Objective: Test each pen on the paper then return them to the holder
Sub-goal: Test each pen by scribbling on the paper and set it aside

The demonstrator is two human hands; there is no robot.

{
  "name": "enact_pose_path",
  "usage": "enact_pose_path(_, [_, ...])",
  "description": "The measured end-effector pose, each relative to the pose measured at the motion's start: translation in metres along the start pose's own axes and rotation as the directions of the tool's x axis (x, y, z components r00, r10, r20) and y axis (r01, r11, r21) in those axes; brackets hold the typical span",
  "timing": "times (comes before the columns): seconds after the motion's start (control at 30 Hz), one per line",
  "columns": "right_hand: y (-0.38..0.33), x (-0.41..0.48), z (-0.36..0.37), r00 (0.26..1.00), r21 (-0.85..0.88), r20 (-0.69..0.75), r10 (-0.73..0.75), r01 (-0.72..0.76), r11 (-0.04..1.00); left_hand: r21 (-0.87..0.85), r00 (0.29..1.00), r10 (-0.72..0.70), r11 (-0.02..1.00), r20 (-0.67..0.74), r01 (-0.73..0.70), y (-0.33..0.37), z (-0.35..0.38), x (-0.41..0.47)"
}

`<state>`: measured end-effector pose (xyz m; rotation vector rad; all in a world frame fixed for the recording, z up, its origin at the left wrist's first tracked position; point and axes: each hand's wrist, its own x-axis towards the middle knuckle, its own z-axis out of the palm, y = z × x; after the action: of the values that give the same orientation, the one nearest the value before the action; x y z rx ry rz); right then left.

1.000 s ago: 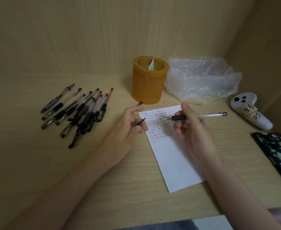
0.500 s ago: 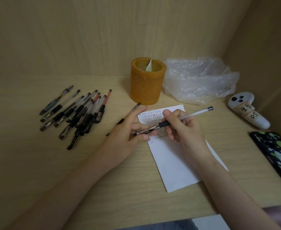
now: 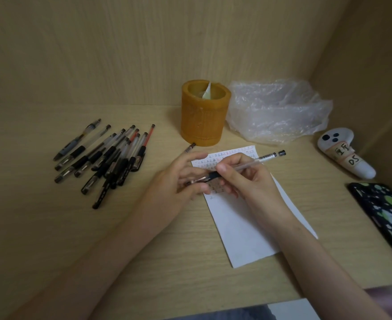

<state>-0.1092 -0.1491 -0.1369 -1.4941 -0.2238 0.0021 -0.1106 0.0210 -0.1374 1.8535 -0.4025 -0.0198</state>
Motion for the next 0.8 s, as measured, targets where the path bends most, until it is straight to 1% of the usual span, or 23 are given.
enact_pose_path(0.07, [0.0004,0.0004,0.0002,1.000,0.008,-0.022,-0.019,0.019,1.000,-0.001,0.997,-0.031,1.000,-0.069,0.031,0.0004,-0.0027,0.0004])
enact_pose_path(0.1, [0.0003,0.0008,0.0001,0.999,0.019,-0.032,-0.026,0.027,0.999,0.015,0.996,-0.043,0.999,-0.076,0.045,0.0001,-0.0034,0.0006])
enact_pose_path(0.17, [-0.0002,0.0018,-0.0008,0.998,0.042,-0.051,-0.029,0.031,0.999,0.019,0.996,-0.044,0.999,-0.073,0.046,0.0000,-0.0024,0.0000])
enact_pose_path(0.37, [-0.0022,0.0021,-0.0022,0.999,0.028,-0.054,0.006,-0.005,1.000,0.106,0.996,0.056,0.993,-0.072,-0.048,-0.0004,-0.0002,-0.0029])
enact_pose_path(0.8, [0.0023,0.0087,-0.0021,1.000,0.015,0.002,0.008,-0.008,1.000,0.168,0.995,0.059,0.985,-0.075,-0.046,-0.0054,-0.0004,-0.0012])
